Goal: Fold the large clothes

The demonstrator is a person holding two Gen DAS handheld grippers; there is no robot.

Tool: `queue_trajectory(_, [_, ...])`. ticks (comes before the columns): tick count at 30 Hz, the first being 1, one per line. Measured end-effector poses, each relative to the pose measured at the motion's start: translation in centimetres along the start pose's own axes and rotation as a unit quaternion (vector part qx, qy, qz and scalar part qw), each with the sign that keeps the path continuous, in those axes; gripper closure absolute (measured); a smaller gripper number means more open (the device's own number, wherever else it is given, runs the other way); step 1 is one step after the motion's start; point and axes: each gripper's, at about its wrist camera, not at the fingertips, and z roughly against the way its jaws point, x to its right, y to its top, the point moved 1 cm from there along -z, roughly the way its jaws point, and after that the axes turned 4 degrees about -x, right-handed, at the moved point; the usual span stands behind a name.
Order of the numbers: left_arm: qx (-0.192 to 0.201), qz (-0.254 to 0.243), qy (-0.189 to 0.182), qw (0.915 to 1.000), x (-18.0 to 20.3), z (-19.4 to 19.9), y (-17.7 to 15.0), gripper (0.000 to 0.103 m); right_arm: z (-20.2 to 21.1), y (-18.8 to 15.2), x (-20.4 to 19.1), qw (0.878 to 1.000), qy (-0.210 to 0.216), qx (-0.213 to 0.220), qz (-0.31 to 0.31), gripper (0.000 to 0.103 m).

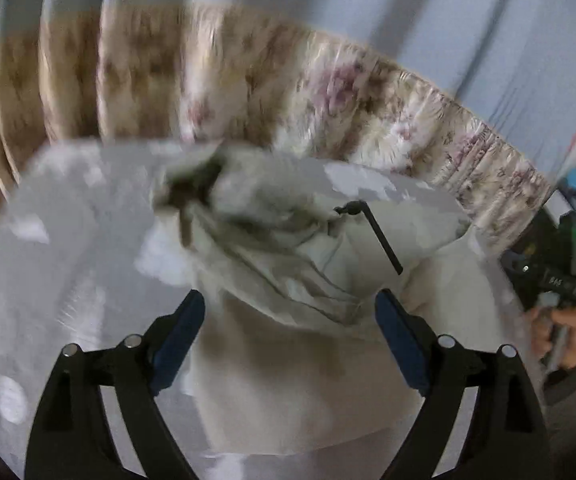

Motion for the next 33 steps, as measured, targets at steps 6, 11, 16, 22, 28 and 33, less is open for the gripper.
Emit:
queue_trajectory(6, [-0.06,-0.139,0.058,0.9868,3.1,-3.3,-1.2,0.011,-2.1,-1.2,-2.4,0.998,-0.005,-0.039,0.039,0.003])
queue_trajectory(11, [-0.076,-0.183,0.101,0.9749,3.9,-8.4,-0.8,0.011,-4.6,-0.8,-4.9,0.995,-0.025,-0.057,0.078,0.003])
queue_trajectory(16, [-0.061,-0.157,0.113,0.9792,3.3,-11.4,1.2,0.011,-7.7,-0.4,-5.4,0.992,-0.057,-0.064,0.089,0.003])
queue_trajectory(22, [-0.052,-0.149,0.146,0.9766,3.8,-14.9,4.8,0.01,-11.2,2.4,-3.0,0.992,-0.096,-0.066,0.056,0.003])
queue_trajectory(28, [-0.057,-0.131,0.168,0.9754,3.3,-17.6,6.9,0.01,-12.7,4.8,1.0,0.991,-0.121,-0.057,0.002,0.003])
queue_trajectory(33, [-0.052,-0.115,0.162,0.9787,2.3,-17.8,7.0,0.01,-12.3,5.1,4.1,0.982,-0.182,-0.025,-0.037,0.003])
